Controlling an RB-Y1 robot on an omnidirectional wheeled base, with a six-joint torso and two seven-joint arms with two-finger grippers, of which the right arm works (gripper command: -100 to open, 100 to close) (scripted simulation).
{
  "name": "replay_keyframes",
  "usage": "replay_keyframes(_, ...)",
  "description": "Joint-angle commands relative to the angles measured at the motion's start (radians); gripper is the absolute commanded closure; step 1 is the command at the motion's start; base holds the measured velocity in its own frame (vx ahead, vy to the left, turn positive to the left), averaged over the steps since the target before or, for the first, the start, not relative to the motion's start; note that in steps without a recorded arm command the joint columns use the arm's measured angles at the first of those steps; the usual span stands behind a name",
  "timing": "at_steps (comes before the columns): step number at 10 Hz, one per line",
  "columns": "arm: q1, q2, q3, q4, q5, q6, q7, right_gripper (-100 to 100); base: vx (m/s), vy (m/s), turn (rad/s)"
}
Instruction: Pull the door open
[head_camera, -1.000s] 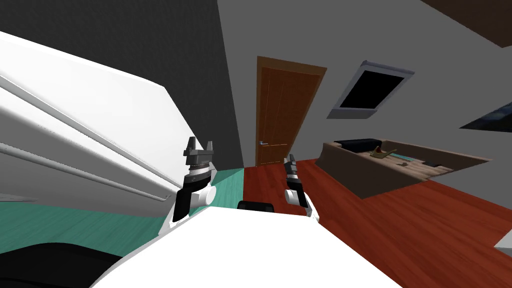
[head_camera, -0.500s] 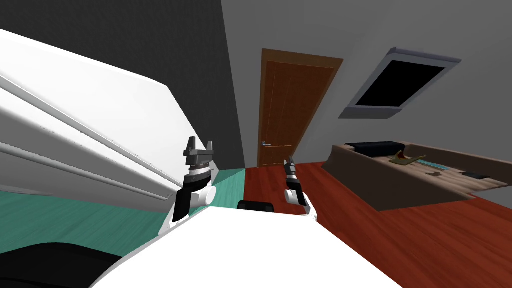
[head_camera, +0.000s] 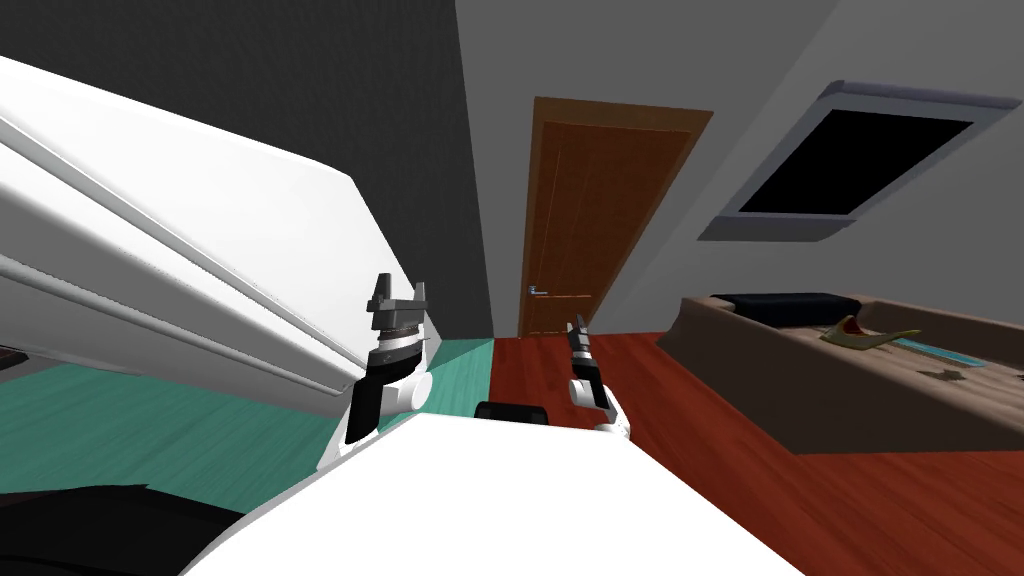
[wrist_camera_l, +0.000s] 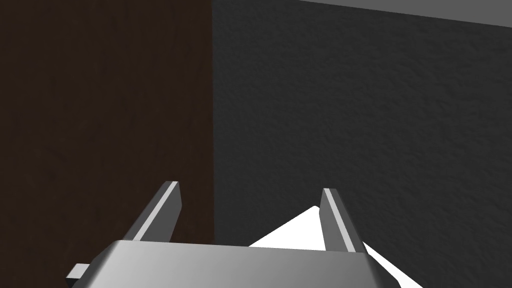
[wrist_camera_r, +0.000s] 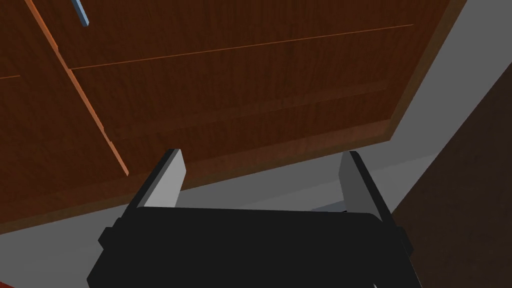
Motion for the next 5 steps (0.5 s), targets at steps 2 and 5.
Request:
replay_keyframes(2,-0.024,-0.007,-0.009,0.078,-0.012,-0.02,0.005,-100,0.069,-0.003,0.104)
replay_keyframes(5,-0.062,-0.015,-0.021,0.172,-0.028,-0.047,0.012,-100,0.1,-0.025,0.149)
